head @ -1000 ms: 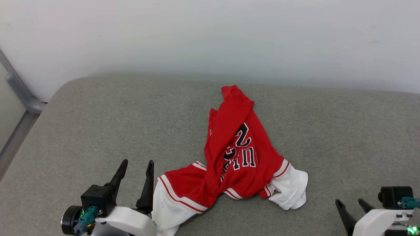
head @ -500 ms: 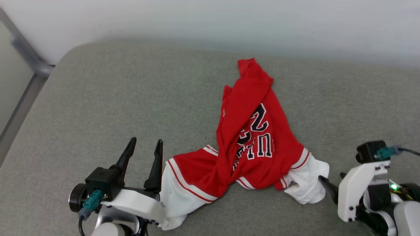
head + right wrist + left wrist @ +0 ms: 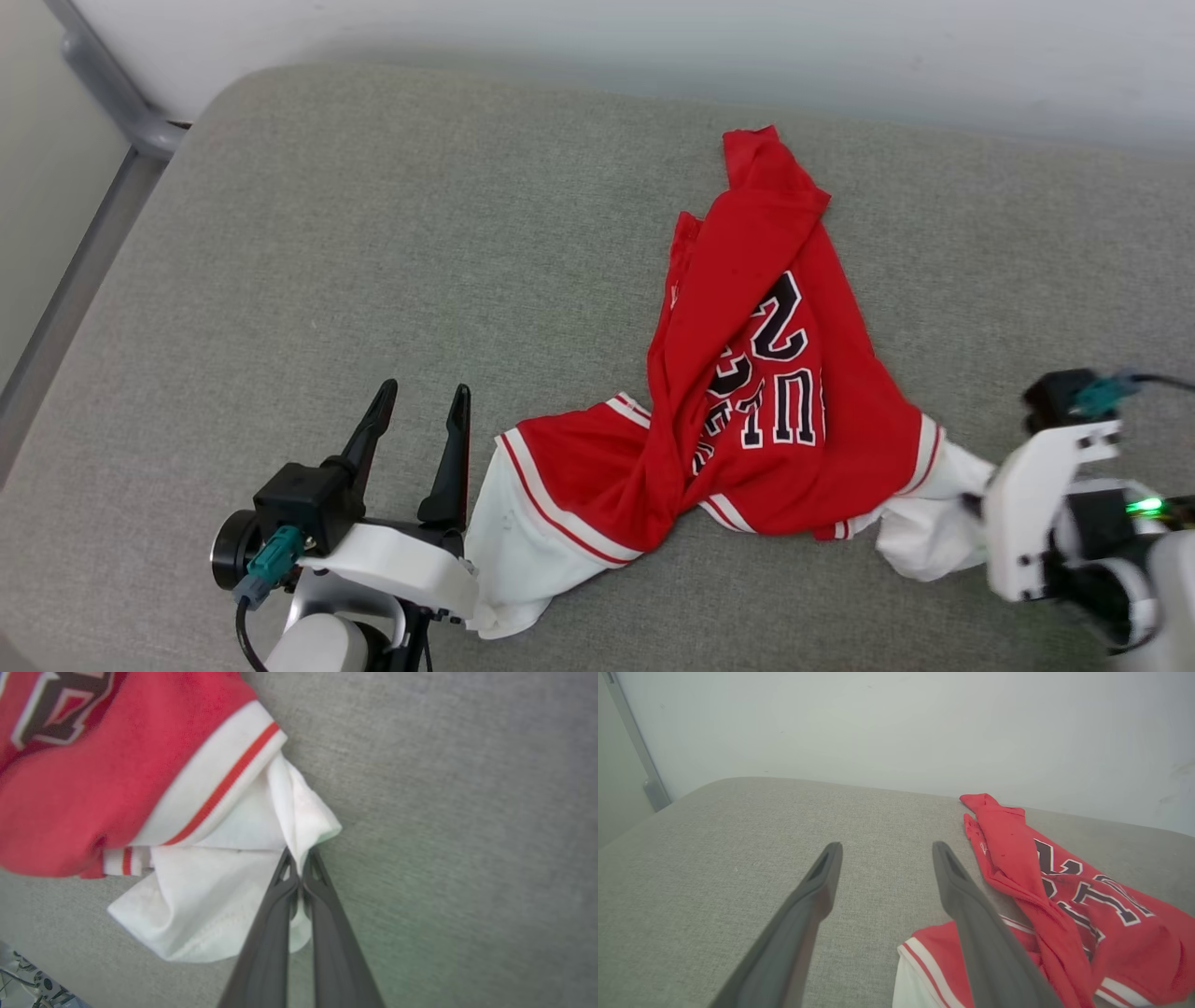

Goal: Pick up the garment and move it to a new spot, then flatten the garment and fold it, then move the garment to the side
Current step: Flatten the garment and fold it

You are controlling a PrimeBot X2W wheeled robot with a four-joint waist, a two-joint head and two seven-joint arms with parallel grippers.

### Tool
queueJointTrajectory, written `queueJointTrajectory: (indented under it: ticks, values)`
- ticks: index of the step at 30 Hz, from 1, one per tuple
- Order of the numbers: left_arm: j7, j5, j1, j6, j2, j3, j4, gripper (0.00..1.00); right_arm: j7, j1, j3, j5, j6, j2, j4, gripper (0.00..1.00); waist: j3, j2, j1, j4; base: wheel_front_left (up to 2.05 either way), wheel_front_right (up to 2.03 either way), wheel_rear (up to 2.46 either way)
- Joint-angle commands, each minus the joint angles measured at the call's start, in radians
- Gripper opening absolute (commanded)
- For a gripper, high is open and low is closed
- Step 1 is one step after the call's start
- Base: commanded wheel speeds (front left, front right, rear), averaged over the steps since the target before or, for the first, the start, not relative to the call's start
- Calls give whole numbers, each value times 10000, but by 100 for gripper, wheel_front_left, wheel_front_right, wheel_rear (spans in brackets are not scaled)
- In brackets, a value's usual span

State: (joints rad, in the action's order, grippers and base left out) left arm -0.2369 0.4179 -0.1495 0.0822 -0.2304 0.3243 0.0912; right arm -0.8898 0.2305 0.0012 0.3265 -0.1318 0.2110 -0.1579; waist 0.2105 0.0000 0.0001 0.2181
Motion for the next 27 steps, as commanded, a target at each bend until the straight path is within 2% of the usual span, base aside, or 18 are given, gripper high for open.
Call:
queueJointTrajectory:
  ticks: [1, 8, 10, 13, 14, 15, 16, 20, 27]
  values:
    - [-73, 7, -130, -4, 23, 12, 20, 100, -105, 12, -294, -184, 21, 325, 169, 0, -79, 0, -1, -60, 0, 0, 0]
    - [-117, -20, -192, -38, 19, 51, 20, 100, -843, 195, -1781, -1183, 16, 1272, 1363, 0, -16, 0, -1, -122, 0, 0, 0]
    - [-135, -26, -203, -60, 28, 74, 12, 100, -917, 236, -2127, -1339, 16, 1364, 1334, 0, 66, 0, -1, -107, 0, 0, 0]
    - [-158, -18, -225, -76, 22, 75, 34, 100, -408, 339, -2487, -1426, 18, 1288, 1012, 0, 190, 0, -1, -92, 0, 0, 0]
    - [-170, -15, -235, -88, 26, 74, 51, 100, -147, 314, -2579, -1404, 16, 1153, 796, 21, 204, 0, -1, -86, 0, 0, 0]
    - [-163, -11, -235, -101, 25, 75, 71, 100, 119, 270, -2621, -1381, 16, 1026, 589, 60, 199, 0, -1, -78, 0, 0, 0]
    - [-190, 4, -201, -100, 8, 79, 148, 100, 1274, 133, -2835, -1345, 16, 634, 131, 100, 99, 0, -1, -60, 0, 0, 0]
    - [-194, 4, 13, -26, -76, 46, 237, 100, 3160, -281, -3259, -1418, 13, -36, -90, 100, -242, 0, -1, -133, 0, 0, 0]
    - [-3, 67, 630, 281, -404, -169, 205, 100, 6328, -1184, -3025, -1646, 15, -538, 115, 100, -1156, 0, -1, -543, 0, 0, 0]
